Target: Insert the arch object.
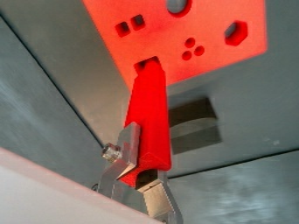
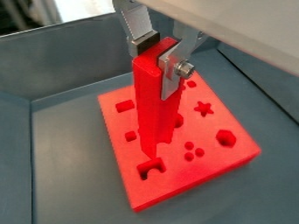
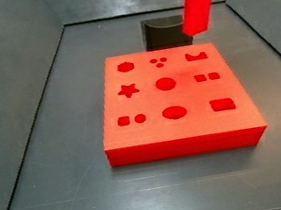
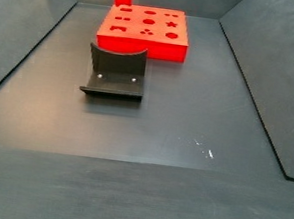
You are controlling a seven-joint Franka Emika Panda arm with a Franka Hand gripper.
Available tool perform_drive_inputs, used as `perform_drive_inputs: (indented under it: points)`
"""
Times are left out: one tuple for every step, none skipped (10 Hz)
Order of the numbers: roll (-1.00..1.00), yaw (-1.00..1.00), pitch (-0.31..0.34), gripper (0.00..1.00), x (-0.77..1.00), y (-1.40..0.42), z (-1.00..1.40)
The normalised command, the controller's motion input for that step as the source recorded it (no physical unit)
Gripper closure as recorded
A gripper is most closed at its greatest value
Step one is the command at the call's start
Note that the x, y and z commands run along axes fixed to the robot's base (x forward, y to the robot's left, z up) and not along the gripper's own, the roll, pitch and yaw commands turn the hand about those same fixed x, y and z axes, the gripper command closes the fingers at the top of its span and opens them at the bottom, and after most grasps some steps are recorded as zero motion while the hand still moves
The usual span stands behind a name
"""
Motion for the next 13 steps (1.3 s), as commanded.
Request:
perform_drive_inputs:
  points:
    - [0.02, -0.71, 0.000, 1.00, 0.41, 0.07, -0.32]
    - [0.04, -0.74, 0.000, 1.00, 0.36, 0.06, -0.33]
    - [0.06, -0.75, 0.006, 1.00, 0.29, 0.04, -0.31]
    - [0.11, -0.75, 0.031, 1.00, 0.21, 0.00, -0.25]
    - [0.15, -0.78, 0.059, 1.00, 0.09, 0.00, -0.20]
    - [0.12, -0.67, 0.081, 1.00, 0.00, -0.01, -0.04]
    - [0.00, -0.28, 0.030, 1.00, -0.02, 0.00, 0.00]
    - [-0.01, 0.00, 0.000, 1.00, 0.00, 0.00, 0.00]
    - [0.00, -0.14, 0.000, 1.00, 0.10, -0.02, -0.08]
    - [0.03, -0.32, 0.000, 1.00, 0.01, -0.05, -0.12]
    - [0.00, -0.21, 0.000, 1.00, 0.00, 0.00, -0.01]
    - [0.00, -0.05, 0.000, 1.00, 0.00, 0.00, 0.00]
    - [0.00, -0.04, 0.000, 1.00, 0.00, 0.00, -0.06]
